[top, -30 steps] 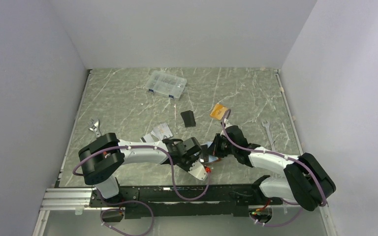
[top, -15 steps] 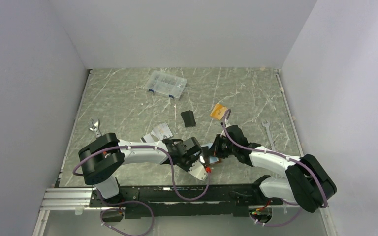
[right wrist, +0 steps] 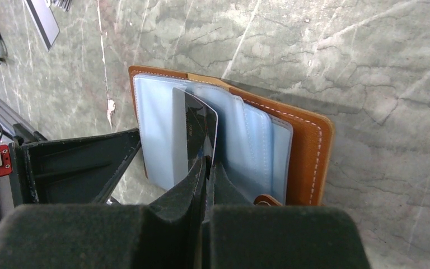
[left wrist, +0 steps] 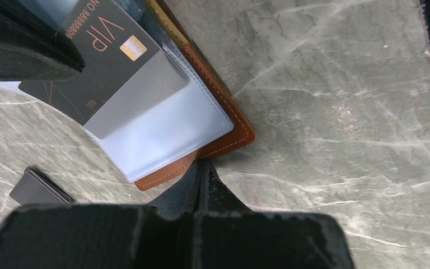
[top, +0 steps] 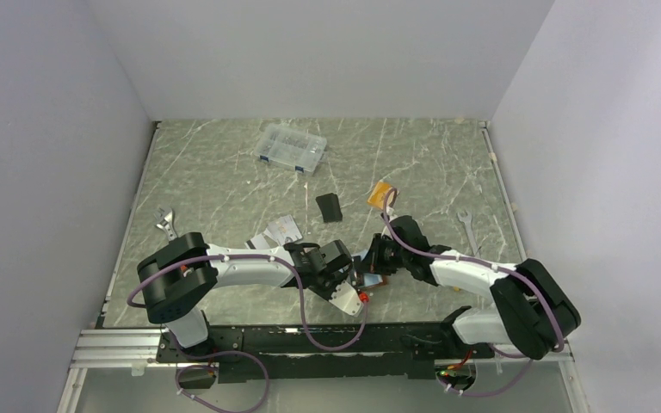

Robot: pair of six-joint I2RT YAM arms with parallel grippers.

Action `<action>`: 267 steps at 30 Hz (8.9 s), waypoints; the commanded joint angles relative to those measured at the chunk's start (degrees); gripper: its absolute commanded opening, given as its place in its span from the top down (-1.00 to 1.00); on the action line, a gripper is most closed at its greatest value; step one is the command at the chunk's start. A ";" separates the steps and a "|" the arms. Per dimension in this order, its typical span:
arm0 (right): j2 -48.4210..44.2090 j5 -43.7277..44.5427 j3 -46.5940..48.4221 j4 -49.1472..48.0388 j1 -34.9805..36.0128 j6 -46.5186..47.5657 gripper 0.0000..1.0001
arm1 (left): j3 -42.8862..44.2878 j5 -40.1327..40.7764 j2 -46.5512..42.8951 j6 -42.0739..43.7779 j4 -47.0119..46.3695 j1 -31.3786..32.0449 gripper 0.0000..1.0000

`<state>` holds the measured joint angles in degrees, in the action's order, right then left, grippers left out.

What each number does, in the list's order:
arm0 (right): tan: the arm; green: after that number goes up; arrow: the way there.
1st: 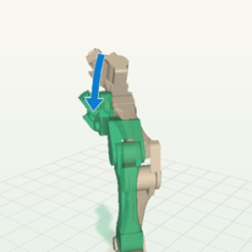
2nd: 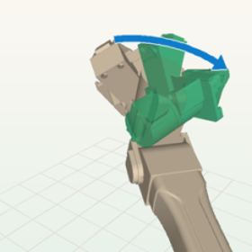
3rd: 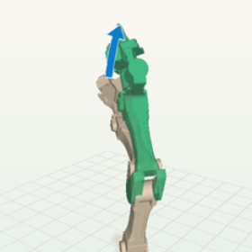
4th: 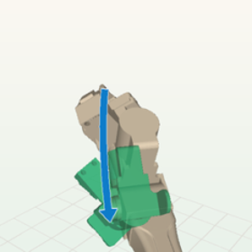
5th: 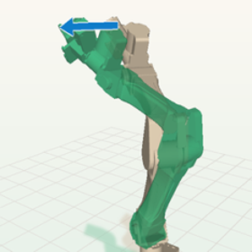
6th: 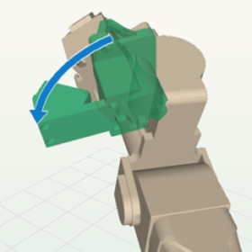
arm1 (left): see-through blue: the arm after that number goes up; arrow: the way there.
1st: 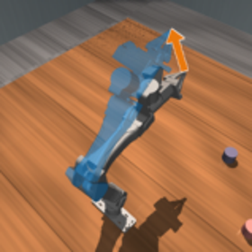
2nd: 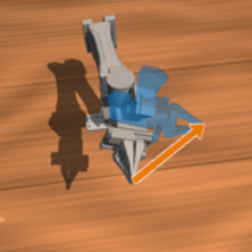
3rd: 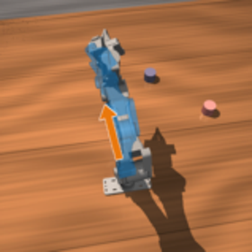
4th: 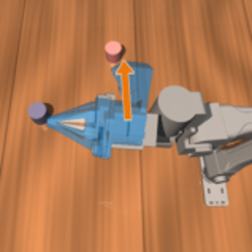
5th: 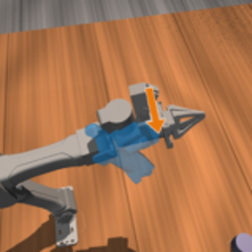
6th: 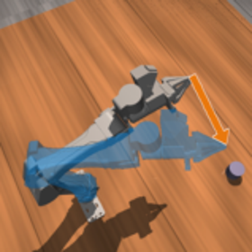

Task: Put the credit cards into the card holder
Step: Insert the credit card into the card holder, then move the credit card to the center of the board.

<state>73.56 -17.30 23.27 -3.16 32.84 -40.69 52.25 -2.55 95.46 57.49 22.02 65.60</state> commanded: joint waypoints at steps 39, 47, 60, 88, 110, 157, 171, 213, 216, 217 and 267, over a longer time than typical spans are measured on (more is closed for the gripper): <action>9.23 7.10 11.51 6.56 10.43 -0.80 0.33 | -5.00 -5.18 2.98 -0.09 4.13 -0.56 1.00; 10.45 8.46 13.79 7.49 13.61 -1.98 0.36 | -5.12 -5.05 2.98 0.12 3.92 -0.56 1.00; 5.55 3.82 6.22 1.34 10.64 -8.15 0.13 | -5.86 -4.15 1.51 0.59 3.86 -1.92 1.00; -11.42 3.95 1.46 11.62 0.74 -4.59 -0.16 | 18.72 -10.79 -9.78 -9.88 23.95 -17.41 -0.97; -8.80 3.86 23.73 22.08 -20.86 5.39 -1.00 | 66.41 -13.69 12.33 -22.90 37.69 -26.84 -0.97; 50.34 26.99 67.94 23.34 -16.17 20.89 -0.33 | 51.14 -25.02 22.45 -61.72 3.06 -35.09 -0.59; 49.65 32.12 64.24 26.74 -14.09 21.88 -0.22 | 44.95 -24.79 15.73 -59.31 4.27 -35.81 -0.58; 37.96 23.85 55.33 27.42 -11.48 11.32 -0.42 | 39.84 -24.31 12.47 -55.14 4.13 -36.46 -0.57; 33.12 18.49 50.62 24.83 -15.14 8.87 -0.43 | 38.82 -24.20 12.50 -53.04 2.55 -36.48 -0.57; 31.51 16.19 47.77 23.15 -16.53 7.25 -0.43 | 38.73 -24.24 12.73 -52.13 2.33 -36.39 -0.57; 23.20 10.29 1.90 -28.01 -20.49 -34.88 -0.01 | 55.65 -4.80 36.44 -48.24 1.89 -23.90 -0.40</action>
<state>93.32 -10.63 26.30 -31.90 12.73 -75.29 105.56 -9.91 130.67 8.16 22.76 41.01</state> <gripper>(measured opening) 0.511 0.702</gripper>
